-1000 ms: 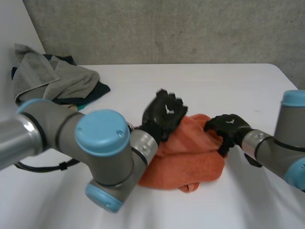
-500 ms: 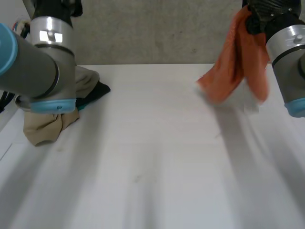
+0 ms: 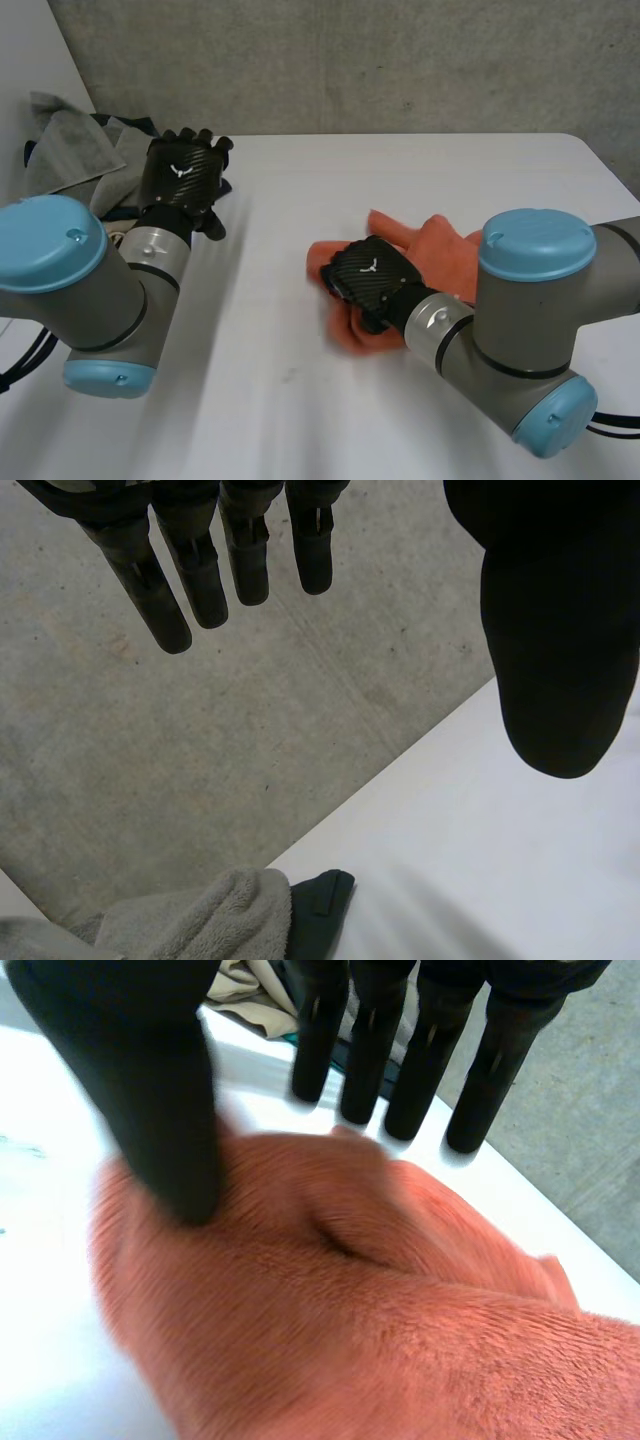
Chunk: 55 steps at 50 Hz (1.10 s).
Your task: Fold the laundry.
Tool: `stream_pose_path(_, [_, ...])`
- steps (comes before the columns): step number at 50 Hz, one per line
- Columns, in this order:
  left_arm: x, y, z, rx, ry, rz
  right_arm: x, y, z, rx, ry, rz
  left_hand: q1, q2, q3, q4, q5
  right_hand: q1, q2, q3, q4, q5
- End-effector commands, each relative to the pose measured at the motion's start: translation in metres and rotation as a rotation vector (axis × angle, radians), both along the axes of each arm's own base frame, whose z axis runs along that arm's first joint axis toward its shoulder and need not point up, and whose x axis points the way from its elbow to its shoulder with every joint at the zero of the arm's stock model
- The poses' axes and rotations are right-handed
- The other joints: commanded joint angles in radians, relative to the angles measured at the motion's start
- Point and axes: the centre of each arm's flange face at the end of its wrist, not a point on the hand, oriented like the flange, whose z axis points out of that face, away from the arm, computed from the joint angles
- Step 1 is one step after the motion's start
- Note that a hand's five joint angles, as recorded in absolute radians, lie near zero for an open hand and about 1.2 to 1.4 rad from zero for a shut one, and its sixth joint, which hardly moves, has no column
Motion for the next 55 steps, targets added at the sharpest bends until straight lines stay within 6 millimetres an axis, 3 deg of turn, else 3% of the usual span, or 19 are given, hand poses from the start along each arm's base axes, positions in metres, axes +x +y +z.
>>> stream_pose_path(1, [0.002,0.012,0.01,0.005,0.001,-0.011,-0.006,-0.012,0.042,-0.108,-0.044,-0.105,-0.019,-0.025,-0.032,-0.018,-0.004,-0.368,-0.376,-0.402,-0.404,-0.381])
stream_pose_path(8, [-0.013,0.037,0.011,0.008,-0.003,-0.084,-0.021,-0.011,0.081,-0.128,-0.055,-0.141,-0.027,-0.034,-0.041,-0.027,-0.013,-0.368,-0.376,-0.402,-0.404,-0.381])
stream_pose_path(16, [-0.041,0.061,0.011,-0.003,-0.014,-0.236,-0.067,-0.052,0.084,-0.055,0.019,-0.304,-0.013,-0.019,-0.027,-0.012,0.002,-0.368,-0.376,-0.402,-0.404,-0.381])
stream_pose_path(19, [-0.054,0.063,0.002,0.014,-0.032,-0.296,-0.077,-0.061,0.083,-0.048,0.034,-0.333,-0.007,-0.013,-0.021,-0.006,0.008,-0.368,-0.376,-0.402,-0.404,-0.381])
stream_pose_path(23, [-0.079,0.073,-0.012,0.054,-0.062,-0.385,-0.088,-0.071,0.075,-0.048,0.074,-0.358,-0.01,-0.016,-0.024,-0.009,0.005,-0.368,-0.376,-0.402,-0.404,-0.381])
stream_pose_path(27, [-0.097,0.069,-0.029,0.104,-0.095,-0.414,-0.092,-0.077,0.061,-0.039,0.121,-0.358,-0.01,-0.016,-0.024,-0.009,0.005,-0.368,-0.376,-0.402,-0.404,-0.381])
stream_pose_path(32, [-0.105,0.058,-0.043,0.159,-0.136,-0.399,-0.083,-0.086,0.039,-0.024,0.133,-0.278,-0.004,-0.01,-0.018,-0.003,0.011,-0.368,-0.376,-0.402,-0.404,-0.381])
stream_pose_path(37, [-0.102,0.06,-0.047,0.176,-0.146,-0.395,-0.069,-0.092,0.02,-0.042,0.132,-0.177,-0.001,-0.007,-0.015,-0.001,0.014,-0.368,-0.376,-0.402,-0.404,-0.381])
stream_pose_path(39, [-0.101,0.06,-0.046,0.177,-0.145,-0.393,-0.064,-0.102,0.003,-0.043,0.138,-0.161,-0.004,-0.01,-0.018,-0.003,0.011,-0.358,-0.366,-0.392,-0.394,-0.371])
stream_pose_path(42, [-0.092,0.058,-0.04,0.178,-0.138,-0.363,-0.06,-0.112,-0.01,-0.045,0.145,-0.168,-0.021,-0.028,-0.035,-0.021,-0.007,-0.159,-0.167,-0.193,-0.195,-0.172])
stream_pose_path(44, [-0.085,0.054,-0.04,0.186,-0.14,-0.334,-0.059,-0.12,-0.016,-0.051,0.16,-0.186,-0.033,-0.04,-0.047,-0.033,-0.018,0.461,0.453,0.427,0.426,0.449])
stream_pose_path(45, [-0.078,0.051,-0.042,0.197,-0.144,-0.311,-0.058,-0.122,-0.014,-0.062,0.16,-0.194,-0.051,-0.057,-0.064,-0.05,-0.036,0.752,0.744,0.718,0.716,0.739])
stream_pose_path(46, [-0.076,0.05,-0.044,0.202,-0.146,-0.301,-0.058,-0.123,-0.012,-0.07,0.16,-0.201,-0.06,-0.066,-0.073,-0.059,-0.045,0.853,0.844,0.819,0.817,0.84])
stream_pose_path(50, [-0.07,0.042,-0.046,0.21,-0.145,-0.28,-0.056,-0.12,0.001,-0.11,0.154,-0.219,-0.065,-0.072,-0.079,-0.065,-0.051,0.854,0.845,0.82,0.818,0.841])
stream_pose_path(54, [-0.067,0.028,-0.043,0.196,-0.136,-0.256,-0.061,-0.101,0.053,-0.202,0.102,-0.213,-0.083,-0.089,-0.097,-0.083,-0.068,0.854,0.845,0.82,0.818,0.841])
stream_pose_path(55, [-0.067,0.026,-0.042,0.192,-0.133,-0.252,-0.063,-0.09,0.075,-0.243,0.076,-0.208,-0.083,-0.09,-0.097,-0.083,-0.068,0.854,0.845,0.82,0.818,0.841])
